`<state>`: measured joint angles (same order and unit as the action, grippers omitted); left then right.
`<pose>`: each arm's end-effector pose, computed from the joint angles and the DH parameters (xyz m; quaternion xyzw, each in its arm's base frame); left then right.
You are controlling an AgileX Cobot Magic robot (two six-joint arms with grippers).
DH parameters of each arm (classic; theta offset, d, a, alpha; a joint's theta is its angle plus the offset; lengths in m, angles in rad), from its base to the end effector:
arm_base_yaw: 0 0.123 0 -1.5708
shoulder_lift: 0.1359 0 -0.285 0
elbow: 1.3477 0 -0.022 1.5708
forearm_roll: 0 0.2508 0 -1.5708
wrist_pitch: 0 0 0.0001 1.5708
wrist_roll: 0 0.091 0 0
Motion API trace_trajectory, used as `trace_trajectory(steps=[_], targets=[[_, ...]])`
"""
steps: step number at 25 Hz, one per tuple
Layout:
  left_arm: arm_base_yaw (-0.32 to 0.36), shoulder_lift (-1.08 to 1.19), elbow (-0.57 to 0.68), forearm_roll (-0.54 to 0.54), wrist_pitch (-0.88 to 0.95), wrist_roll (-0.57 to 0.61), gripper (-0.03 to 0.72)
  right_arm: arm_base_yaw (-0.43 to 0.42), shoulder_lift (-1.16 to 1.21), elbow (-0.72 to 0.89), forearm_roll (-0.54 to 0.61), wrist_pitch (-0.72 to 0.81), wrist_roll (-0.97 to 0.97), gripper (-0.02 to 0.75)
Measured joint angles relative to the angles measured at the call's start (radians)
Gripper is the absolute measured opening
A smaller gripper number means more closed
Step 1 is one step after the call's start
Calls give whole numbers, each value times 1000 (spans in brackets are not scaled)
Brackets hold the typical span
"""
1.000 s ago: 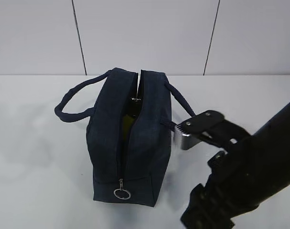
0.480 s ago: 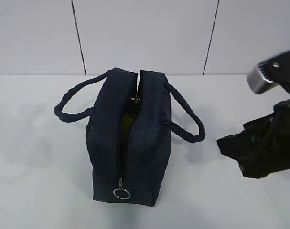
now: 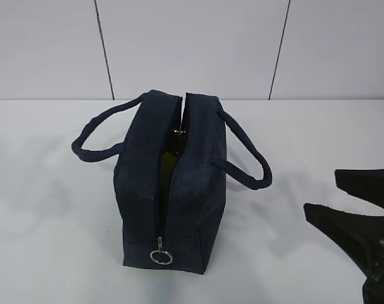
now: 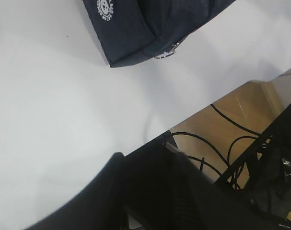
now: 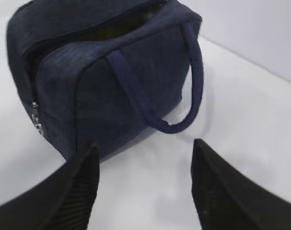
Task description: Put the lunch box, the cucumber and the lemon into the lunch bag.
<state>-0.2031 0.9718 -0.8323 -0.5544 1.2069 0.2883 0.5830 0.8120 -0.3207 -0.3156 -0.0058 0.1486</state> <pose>0.1406 -0.0747 0.3129 0.1763 0.9354 -0.2612 0.1605 0.1308 0.0864 0.2407 -0.3056 0.7750 0.1150 0.5410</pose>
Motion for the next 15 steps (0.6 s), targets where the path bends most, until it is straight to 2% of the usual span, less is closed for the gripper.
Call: trace_trajectory(steps=[3, 8, 13, 15], targets=[[0, 0, 0, 0, -19, 0, 239, 0, -7, 38, -79, -104, 0, 407], [0, 0, 0, 0, -40, 0, 239, 0, 34, 45, -222, -186, 34, 368], [0, 0, 0, 0, -49, 0, 239, 0, 112, 45, -603, -344, 202, 357], [0, 0, 0, 0, -51, 0, 239, 0, 159, 45, -670, -376, 268, 356]])
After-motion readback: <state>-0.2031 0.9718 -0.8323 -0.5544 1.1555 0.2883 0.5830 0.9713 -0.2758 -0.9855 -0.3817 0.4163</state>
